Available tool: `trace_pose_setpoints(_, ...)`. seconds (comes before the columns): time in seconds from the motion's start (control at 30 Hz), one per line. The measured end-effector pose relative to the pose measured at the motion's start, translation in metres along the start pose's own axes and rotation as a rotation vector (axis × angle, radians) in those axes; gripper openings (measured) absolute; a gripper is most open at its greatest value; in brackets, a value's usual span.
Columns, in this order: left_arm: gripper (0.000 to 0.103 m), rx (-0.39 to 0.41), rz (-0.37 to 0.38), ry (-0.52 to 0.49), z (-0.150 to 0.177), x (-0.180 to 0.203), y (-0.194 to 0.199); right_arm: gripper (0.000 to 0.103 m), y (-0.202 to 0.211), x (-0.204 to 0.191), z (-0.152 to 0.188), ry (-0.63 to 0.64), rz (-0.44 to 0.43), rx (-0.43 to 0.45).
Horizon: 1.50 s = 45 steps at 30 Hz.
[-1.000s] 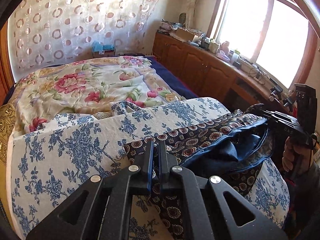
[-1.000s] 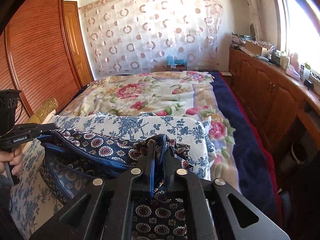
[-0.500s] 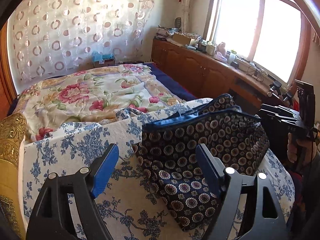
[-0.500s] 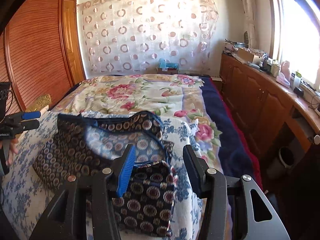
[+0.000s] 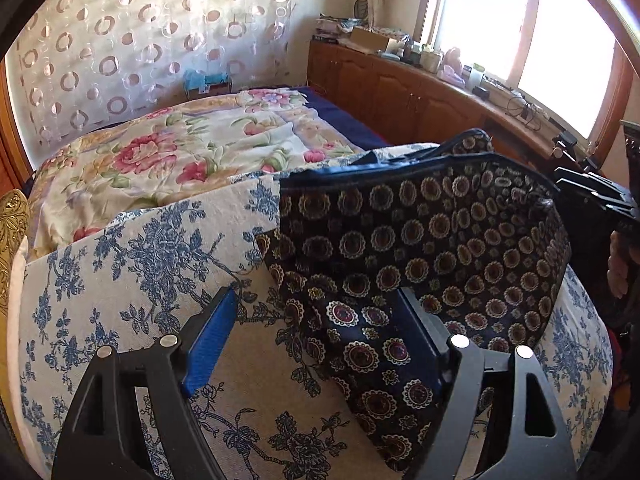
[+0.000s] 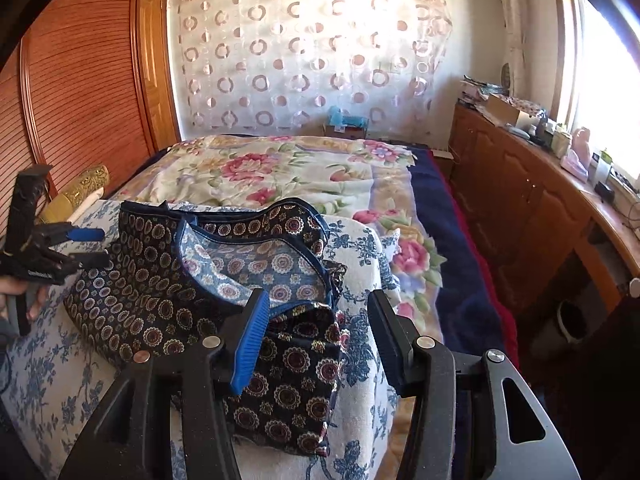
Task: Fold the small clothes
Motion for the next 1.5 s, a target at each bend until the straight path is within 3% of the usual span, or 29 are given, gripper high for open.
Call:
trace_pose_setpoints(0.17, 0.080, -0.024, -0.003, -0.009, 0.007, 0.002, -0.005, 0.054, 0.002, -0.006, 0.007, 0.000, -0.008, -0.014)
trace_pose_setpoints(0.27, 0.080, -0.025, -0.004, -0.004, 0.009, 0.002, -0.008, 0.066, 0.004, -0.010, 0.010, 0.017, -0.026, -0.010)
trace_pose_setpoints(0.53, 0.080, -0.033, -0.001, 0.003, 0.012, 0.002, -0.009, 0.066, -0.017, -0.002, 0.011, 0.000, -0.016, -0.059)
trace_pose_setpoints(0.7, 0.080, -0.039, -0.003, 0.010, 0.012, 0.001, -0.011, 0.066, -0.049, 0.020, 0.002, -0.098, -0.025, -0.112)
trace_pose_setpoints(0.77, 0.080, -0.039, -0.003, 0.010, 0.012, 0.001, -0.011, 0.056, -0.058, 0.022, -0.003, -0.124, -0.054, -0.120)
trace_pose_setpoints(0.83, 0.080, -0.038, -0.003, 0.012, 0.012, 0.000, -0.011, 0.012, -0.066, 0.018, -0.010, -0.121, -0.099, -0.122)
trace_pose_setpoints(0.87, 0.080, -0.034, -0.006, 0.014, 0.011, -0.002, -0.011, 0.002, -0.068, 0.015, -0.014, -0.112, -0.122, -0.114)
trace_pose_setpoints(1.03, 0.080, 0.051, -0.025, 0.035, 0.001, -0.010, 0.002, 0.002, -0.061, 0.016, -0.048, -0.041, -0.073, 0.065)
trace_pose_setpoints(1.23, 0.080, 0.019, 0.006, 0.047, -0.005, -0.013, -0.002, 0.002, -0.090, 0.022, -0.042, 0.000, -0.008, -0.033)
trace_pose_setpoints(1.37, 0.080, -0.002, 0.017, 0.041, -0.008, -0.008, -0.011, 0.002, -0.101, 0.020, -0.048, 0.021, -0.004, -0.048)
trace_pose_setpoints(1.43, 0.071, -0.014, 0.012, 0.047, -0.010, -0.011, -0.020, 0.002, -0.104, 0.016, -0.057, 0.028, -0.002, -0.049)
trace_pose_setpoints(1.5, 0.039, -0.031, -0.018, 0.049, -0.013, -0.016, -0.029, 0.002, -0.105, 0.015, -0.061, 0.020, -0.005, -0.050)
Point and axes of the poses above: each gripper's, at about its wrist camera, not at the fingertips, and y roughly against the way its jaws point, x to its right, z to its underside, the point moved 7 cm from there along -y, roughly the way its jaws point, and after that the axes turned 8 degrees about x, right-handed, at the moved point
